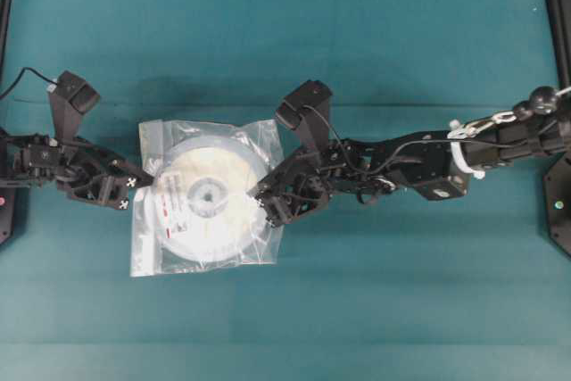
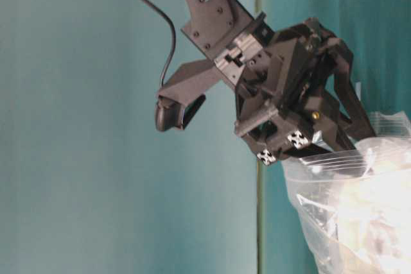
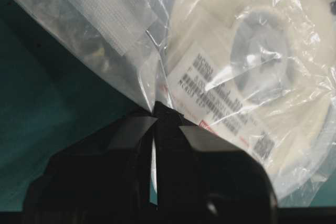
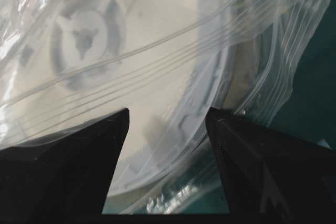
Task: Take out the reel from the clear zip bag.
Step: 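Grip the reel's rim with the right gripper inside the bag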
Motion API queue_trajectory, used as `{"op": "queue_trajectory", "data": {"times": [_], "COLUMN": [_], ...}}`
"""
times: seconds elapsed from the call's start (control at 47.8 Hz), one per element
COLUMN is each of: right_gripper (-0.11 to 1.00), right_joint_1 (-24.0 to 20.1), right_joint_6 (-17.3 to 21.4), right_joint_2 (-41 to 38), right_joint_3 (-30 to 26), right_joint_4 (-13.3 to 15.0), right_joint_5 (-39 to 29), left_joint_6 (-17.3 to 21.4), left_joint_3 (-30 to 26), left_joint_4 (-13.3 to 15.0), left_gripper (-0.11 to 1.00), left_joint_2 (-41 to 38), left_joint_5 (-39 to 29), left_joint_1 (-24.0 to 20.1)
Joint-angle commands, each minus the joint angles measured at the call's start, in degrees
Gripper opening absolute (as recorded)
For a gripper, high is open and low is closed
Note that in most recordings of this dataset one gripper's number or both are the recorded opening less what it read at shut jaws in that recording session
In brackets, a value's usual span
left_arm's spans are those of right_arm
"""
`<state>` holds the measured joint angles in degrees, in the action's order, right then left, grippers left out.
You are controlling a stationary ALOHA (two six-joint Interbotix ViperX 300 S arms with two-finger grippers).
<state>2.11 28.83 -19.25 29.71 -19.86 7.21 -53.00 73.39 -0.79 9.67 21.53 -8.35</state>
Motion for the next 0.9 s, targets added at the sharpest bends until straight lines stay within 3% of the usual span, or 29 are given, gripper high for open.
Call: {"op": "queue_trajectory", "data": {"times": [0.0, 0.167, 0.397, 0.481, 0.711, 0.878], "right_gripper": [0.82, 0.81, 0.75, 0.66, 0.22, 0.14], "right_joint_1": [-0.62, -0.62, -0.62, -0.53, -0.53, -0.44], "right_joint_6": [0.88, 0.88, 0.88, 0.88, 0.88, 0.79], "right_joint_2": [-0.62, -1.58, -1.49, -1.14, -0.18, 0.44], "right_joint_3": [-2.11, -3.43, -2.29, -1.23, 1.67, 2.72], "right_joint_4": [-0.18, -0.79, -4.31, -5.27, -7.65, -7.73], "right_joint_5": [0.53, 0.35, 0.26, 0.26, 0.35, 0.44], "left_joint_6": [0.09, 0.09, 0.09, 0.09, 0.09, 0.09], "left_joint_3": [-0.7, -0.7, -0.7, -0.7, -0.7, -0.7], "left_joint_4": [-0.18, -0.18, -0.18, -0.18, -0.09, -0.18], "left_gripper": [0.0, 0.0, 0.0, 0.0, 0.0, 0.0], "left_joint_2": [0.7, 0.7, 0.7, 0.79, 0.7, 0.7], "left_joint_5": [0.26, 0.26, 0.35, 0.26, 0.26, 0.35], "left_joint_1": [0.18, 0.18, 0.18, 0.18, 0.18, 0.18]}}
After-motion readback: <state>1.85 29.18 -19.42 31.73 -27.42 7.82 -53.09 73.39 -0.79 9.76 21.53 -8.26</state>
